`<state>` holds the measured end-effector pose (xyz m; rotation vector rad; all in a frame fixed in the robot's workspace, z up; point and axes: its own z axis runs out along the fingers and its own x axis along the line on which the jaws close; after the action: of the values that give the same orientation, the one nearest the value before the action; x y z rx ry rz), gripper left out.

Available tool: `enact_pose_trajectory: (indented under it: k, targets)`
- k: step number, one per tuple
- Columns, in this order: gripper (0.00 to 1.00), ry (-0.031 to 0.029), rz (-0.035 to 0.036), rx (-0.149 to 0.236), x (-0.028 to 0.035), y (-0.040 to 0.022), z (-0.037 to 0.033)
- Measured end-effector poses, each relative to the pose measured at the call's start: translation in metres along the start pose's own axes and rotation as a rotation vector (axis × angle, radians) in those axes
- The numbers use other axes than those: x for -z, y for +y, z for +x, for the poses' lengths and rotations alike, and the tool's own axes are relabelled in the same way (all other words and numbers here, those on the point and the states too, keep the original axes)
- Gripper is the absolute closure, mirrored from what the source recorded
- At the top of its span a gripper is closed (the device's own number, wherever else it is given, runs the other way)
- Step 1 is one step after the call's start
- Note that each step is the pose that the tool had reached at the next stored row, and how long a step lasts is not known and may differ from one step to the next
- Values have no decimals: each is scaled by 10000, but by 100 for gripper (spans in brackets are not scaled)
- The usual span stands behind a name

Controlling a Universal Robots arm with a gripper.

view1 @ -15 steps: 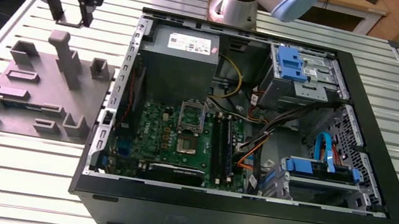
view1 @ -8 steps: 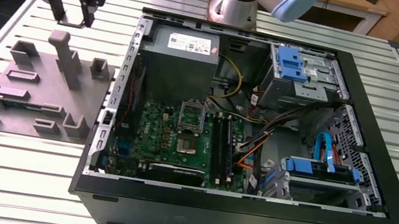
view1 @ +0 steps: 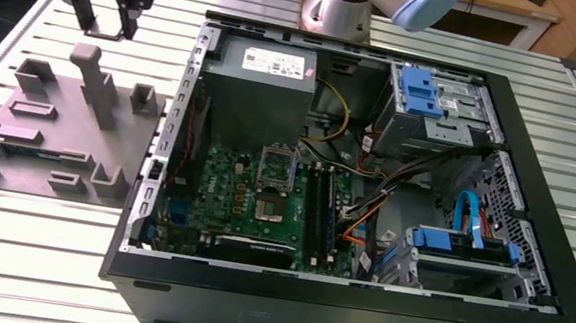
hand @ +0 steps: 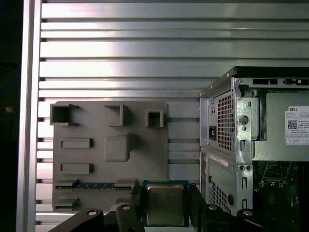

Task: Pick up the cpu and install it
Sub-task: 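Pick up the cpu and move it towards the insertion slot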

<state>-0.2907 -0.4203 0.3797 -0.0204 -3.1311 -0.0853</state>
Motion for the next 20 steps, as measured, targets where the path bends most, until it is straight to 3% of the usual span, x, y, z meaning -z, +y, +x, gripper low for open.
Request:
enact_pose_trajectory:
  k: [20]
  targets:
    - [53,0,-1,1,1,2,-132]
